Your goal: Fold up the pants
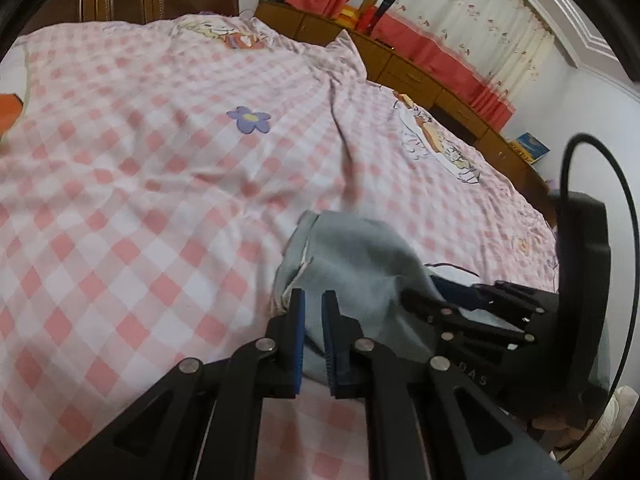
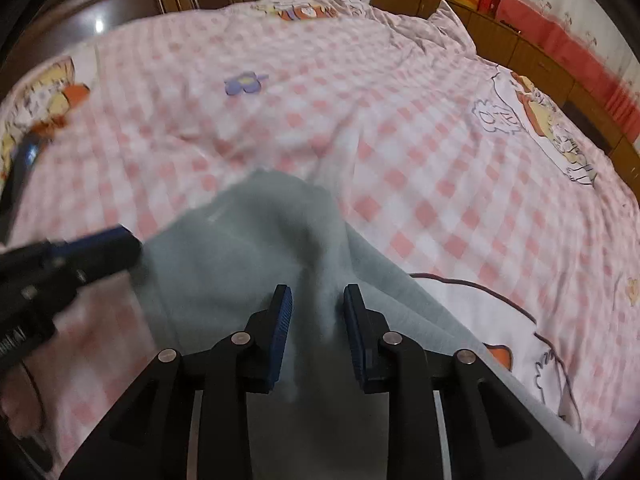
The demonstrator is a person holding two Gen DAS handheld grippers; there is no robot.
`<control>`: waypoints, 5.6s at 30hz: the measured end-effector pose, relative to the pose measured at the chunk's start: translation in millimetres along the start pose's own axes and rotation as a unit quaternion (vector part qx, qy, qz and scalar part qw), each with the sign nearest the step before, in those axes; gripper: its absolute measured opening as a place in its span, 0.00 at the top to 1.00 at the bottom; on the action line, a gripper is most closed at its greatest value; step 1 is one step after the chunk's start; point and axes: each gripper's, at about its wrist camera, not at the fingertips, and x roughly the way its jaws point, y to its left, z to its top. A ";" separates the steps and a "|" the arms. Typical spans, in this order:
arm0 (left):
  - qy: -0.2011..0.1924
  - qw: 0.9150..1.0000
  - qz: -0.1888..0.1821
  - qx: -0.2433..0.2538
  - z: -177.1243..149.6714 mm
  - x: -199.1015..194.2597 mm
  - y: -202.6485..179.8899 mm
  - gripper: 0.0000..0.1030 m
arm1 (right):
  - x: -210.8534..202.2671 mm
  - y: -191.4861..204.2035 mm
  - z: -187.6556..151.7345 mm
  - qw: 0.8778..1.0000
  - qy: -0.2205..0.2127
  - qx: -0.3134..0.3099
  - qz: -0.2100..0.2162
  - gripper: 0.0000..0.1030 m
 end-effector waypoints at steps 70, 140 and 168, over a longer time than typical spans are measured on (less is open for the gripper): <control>0.037 0.999 -0.021 0.033 -0.1 -6.4 -22.7 0.49 | -48.9 -109.7 -46.7 0.981 0.064 0.174 0.058 0.70; 0.097 0.992 0.031 0.075 -22.3 29.8 -30.4 0.49 | 16.4 -25.9 9.4 0.996 0.060 -0.028 0.062 0.70; 0.070 0.989 0.010 0.128 -48.7 -27.6 -80.8 0.44 | -145.4 -112.6 -197.2 0.973 0.006 0.231 0.024 0.69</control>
